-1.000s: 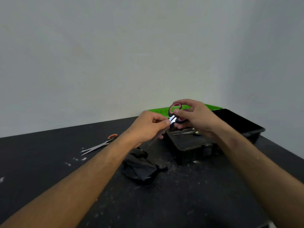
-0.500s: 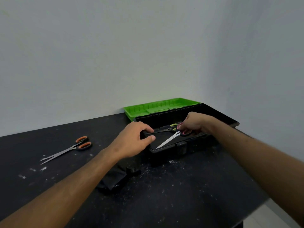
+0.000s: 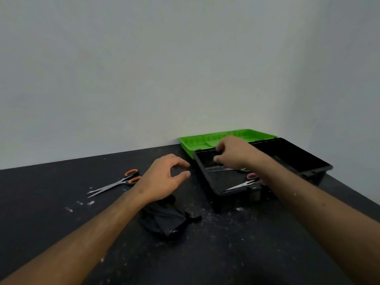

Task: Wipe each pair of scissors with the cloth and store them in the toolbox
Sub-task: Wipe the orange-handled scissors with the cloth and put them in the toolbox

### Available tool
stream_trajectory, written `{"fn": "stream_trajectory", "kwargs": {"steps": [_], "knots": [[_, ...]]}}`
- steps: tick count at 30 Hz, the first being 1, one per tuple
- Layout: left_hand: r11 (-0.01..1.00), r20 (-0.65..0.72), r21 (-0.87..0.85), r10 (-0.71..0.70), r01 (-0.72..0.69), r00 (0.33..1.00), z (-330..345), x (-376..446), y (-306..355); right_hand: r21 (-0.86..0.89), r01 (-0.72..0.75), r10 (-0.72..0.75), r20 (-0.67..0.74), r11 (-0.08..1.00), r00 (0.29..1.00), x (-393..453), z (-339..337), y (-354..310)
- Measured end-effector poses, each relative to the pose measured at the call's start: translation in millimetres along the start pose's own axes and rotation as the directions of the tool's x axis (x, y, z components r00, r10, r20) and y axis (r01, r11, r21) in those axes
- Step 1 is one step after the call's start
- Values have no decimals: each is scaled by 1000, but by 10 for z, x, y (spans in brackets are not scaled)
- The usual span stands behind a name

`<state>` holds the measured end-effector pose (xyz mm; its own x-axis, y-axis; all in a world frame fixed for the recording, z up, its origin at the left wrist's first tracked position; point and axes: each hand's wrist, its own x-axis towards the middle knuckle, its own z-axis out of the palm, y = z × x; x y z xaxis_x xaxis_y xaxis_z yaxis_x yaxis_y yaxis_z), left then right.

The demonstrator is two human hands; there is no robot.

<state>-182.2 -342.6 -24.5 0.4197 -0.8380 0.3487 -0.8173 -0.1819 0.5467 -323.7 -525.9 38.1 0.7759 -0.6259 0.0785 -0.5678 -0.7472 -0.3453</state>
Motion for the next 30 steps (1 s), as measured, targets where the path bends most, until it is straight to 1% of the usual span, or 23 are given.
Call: {"fn": "stream_trajectory", "kwargs": {"steps": [2,5,7,9,11,14,18,23,25,28,30], "knots": [[994,-26,-2,-105,105,994,-185,-123,-192,92,99,-99,0,991,995,6,147,-393],[965,-33,-12,-263,263,964,-465,-307,-521,183,227,-234,18,957,972,104,464,-919],[940,-43,24,-338,339,940,-622,-407,-768,236,270,-290,56,934,955,198,703,-1217],[915,-32,81,-393,395,919,-747,-472,-1003,263,268,-303,100,927,948,311,938,-1437],[891,10,152,-434,428,901,-831,-505,-1208,261,248,-291,141,933,946,464,1171,-1571],[858,66,310,-448,409,891,-872,-461,-1437,236,220,-263,167,946,950,724,1466,-1648],[849,117,385,-433,361,894,-856,-360,-1604,185,224,-262,222,957,939,1014,1709,-1711],[874,132,310,-429,374,893,-862,-286,-1705,195,207,-255,274,959,927,1200,1759,-1727],[886,145,247,-433,392,889,-886,-270,-1699,211,237,-288,257,948,923,1208,1723,-1716],[913,87,89,-405,397,910,-1013,-216,-1626,305,354,-404,122,884,906,1180,1613,-1727],[920,65,-3,-390,391,918,-1151,-175,-1546,354,450,-489,25,820,872,1121,1487,-1777]]}}
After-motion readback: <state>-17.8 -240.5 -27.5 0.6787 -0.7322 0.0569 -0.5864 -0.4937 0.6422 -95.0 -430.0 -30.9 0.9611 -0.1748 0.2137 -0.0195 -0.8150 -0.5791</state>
